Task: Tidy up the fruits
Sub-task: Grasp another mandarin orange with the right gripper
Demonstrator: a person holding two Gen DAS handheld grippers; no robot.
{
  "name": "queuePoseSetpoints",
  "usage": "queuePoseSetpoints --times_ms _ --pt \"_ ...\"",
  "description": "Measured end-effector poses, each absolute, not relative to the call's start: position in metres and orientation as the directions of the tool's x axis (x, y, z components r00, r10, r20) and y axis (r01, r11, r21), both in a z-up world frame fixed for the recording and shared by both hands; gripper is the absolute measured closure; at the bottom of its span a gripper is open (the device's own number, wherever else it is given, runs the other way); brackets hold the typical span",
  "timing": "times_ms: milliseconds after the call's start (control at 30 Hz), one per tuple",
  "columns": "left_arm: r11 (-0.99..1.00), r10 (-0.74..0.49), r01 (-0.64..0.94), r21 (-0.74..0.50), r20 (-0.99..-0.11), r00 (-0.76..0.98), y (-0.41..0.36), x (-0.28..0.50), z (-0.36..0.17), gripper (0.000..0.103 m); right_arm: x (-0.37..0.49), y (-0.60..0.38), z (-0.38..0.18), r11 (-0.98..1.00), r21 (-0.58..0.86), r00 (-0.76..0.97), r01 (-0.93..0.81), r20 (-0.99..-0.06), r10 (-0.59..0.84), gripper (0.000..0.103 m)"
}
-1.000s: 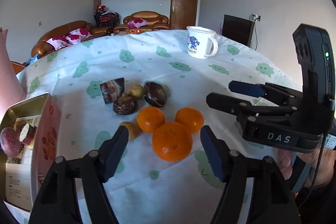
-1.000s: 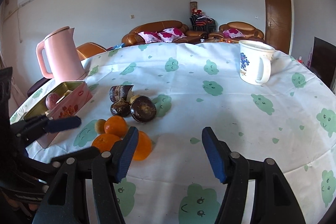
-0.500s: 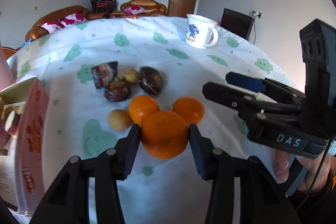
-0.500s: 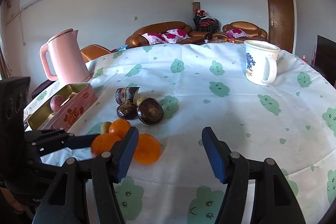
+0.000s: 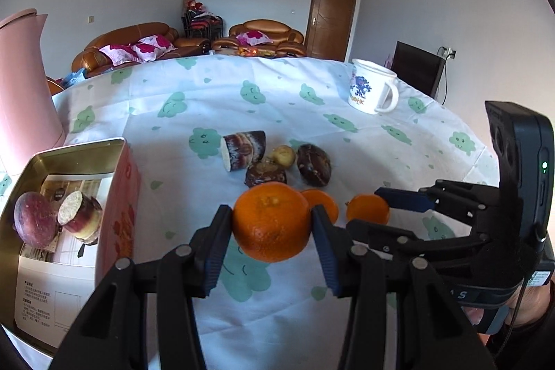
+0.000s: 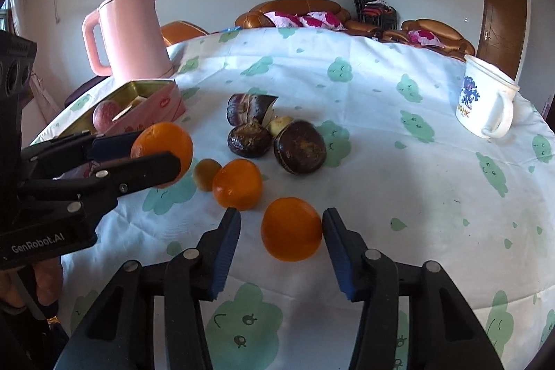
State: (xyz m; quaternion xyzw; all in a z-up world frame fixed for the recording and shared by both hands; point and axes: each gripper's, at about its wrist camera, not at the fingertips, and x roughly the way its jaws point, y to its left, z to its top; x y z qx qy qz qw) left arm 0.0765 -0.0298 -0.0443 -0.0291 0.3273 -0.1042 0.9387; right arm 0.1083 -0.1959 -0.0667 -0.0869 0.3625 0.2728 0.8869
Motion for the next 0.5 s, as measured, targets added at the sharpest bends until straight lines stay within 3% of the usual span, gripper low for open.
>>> queuePoseSetpoints --times_ms 100,500 --pt "0.977 -0.213 0.173 -0.125 -0.601 0.770 -0.0290 0.0756 -0.0440 0.055 0.1089 -0.1937 -0.0694 0.831 0.044 0.573 -0.554 -0.703 0.420 0.065" --pt "0.979 -0.204 0.173 -0.109 -0.572 0.794 -0.0312 0.0696 -0.0402 0.055 0.1020 -0.2016 -0.0624 0.836 0.056 0.611 -0.546 -0.656 0.443 0.065"
